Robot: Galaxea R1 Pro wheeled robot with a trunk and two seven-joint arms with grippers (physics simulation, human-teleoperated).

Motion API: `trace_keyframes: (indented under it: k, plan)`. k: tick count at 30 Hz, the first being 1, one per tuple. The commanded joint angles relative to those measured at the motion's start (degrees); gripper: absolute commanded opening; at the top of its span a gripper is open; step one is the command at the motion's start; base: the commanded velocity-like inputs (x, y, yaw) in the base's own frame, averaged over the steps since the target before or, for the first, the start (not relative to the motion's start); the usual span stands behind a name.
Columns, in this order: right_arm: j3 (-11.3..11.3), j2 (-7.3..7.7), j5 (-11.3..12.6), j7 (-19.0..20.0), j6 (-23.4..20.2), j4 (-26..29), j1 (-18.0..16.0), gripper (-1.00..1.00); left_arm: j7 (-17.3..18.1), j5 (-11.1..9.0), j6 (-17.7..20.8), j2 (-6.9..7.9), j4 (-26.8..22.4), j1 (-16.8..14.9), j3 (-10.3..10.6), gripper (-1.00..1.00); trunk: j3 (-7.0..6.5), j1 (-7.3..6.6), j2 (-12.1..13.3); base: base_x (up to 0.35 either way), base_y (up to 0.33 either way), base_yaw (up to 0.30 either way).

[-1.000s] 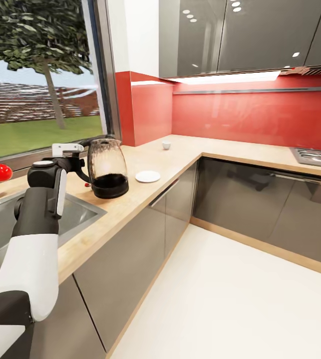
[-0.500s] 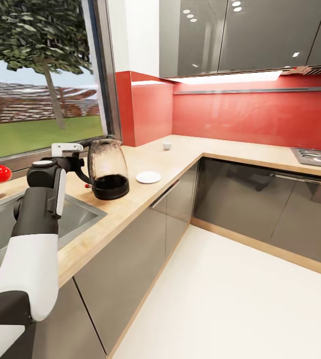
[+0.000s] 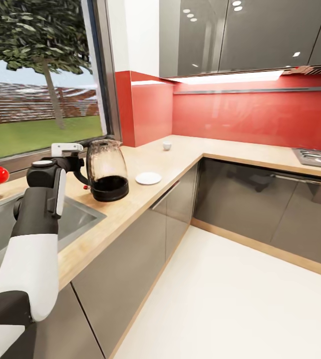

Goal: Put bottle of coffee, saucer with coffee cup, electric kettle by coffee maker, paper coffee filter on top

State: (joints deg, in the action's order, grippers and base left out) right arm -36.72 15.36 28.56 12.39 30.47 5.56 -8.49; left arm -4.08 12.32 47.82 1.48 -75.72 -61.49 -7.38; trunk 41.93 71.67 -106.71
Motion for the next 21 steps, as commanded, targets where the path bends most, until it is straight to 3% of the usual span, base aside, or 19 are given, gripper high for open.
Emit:
trace_keyframes:
  k: [1,21]
  plan:
    - [-0.19,0.02,0.62,0.44,0.11,-0.03,-0.03,1.0,-0.2,-0.1,0.25,0.01,-0.04,-0.06,0.04,1.0,0.06,0.0,-0.02,0.086,0.0,0.0]
    - [-0.19,0.02,0.62,0.44,0.2,-0.03,-0.03,1.0,-0.14,-0.15,0.29,0.39,-0.4,-0.06,-0.05,1.0,0.06,0.0,-0.02,0.022,0.0,0.0]
